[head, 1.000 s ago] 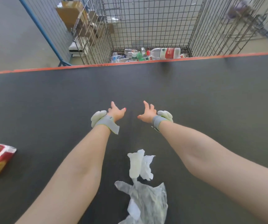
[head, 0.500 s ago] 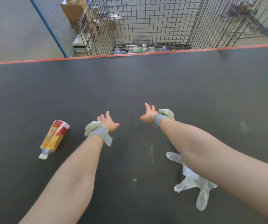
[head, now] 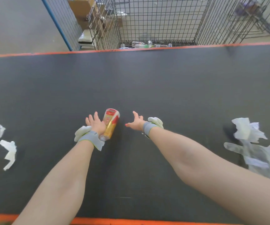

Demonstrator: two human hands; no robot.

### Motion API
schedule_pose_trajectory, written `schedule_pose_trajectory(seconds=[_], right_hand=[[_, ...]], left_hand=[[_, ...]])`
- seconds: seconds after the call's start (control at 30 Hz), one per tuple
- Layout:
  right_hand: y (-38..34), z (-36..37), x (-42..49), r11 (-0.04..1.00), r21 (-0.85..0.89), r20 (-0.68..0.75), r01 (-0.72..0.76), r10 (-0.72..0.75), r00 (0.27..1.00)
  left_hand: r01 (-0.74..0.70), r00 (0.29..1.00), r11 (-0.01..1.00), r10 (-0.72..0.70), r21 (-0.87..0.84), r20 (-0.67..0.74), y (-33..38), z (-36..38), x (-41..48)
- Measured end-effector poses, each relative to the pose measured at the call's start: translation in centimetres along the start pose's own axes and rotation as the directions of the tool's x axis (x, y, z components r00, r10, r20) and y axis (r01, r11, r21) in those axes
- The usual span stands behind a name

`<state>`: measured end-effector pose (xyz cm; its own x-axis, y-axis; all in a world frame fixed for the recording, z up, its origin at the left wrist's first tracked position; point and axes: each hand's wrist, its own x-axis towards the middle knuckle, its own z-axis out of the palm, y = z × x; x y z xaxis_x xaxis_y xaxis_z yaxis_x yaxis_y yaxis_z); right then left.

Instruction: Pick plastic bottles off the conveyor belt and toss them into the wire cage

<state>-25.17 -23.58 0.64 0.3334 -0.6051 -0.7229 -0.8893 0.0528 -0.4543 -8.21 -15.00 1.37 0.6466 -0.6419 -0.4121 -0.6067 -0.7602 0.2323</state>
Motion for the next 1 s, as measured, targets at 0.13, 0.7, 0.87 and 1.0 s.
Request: schedule_pose_trajectory(seconds=[0.13,0.7,0.87,1.0], right_hand=[[-2.4,3.2,0.3,0.990,0.140,0.009,0.000,-0.001,1.000],[-6.1,-10.4,12.4,0.830,0.555,-0.343,0.046,0.178,0.922],[-14.5,-25.1,20.0,0.687,0.666,-0.474,0.289,0.092,0.876],[-15.8,-27.4,21.0,0.711,0.642,-0.453,0.288,0.047,0.891]], left_hand=[[0.029,0.998,0.998,-0.031,0.049,0.048,-1.3,0.2,0.4],[-0.049,0.995,0.998,0.053,-0.051,0.088,12.0,-1.4,11.1],[-0.058,0.997,0.993,0.064,-0.098,0.054,17.5,-2.7,18.9],[-0.103,0.993,0.993,0.106,-0.061,0.052,18.5,-2.6,20.1]])
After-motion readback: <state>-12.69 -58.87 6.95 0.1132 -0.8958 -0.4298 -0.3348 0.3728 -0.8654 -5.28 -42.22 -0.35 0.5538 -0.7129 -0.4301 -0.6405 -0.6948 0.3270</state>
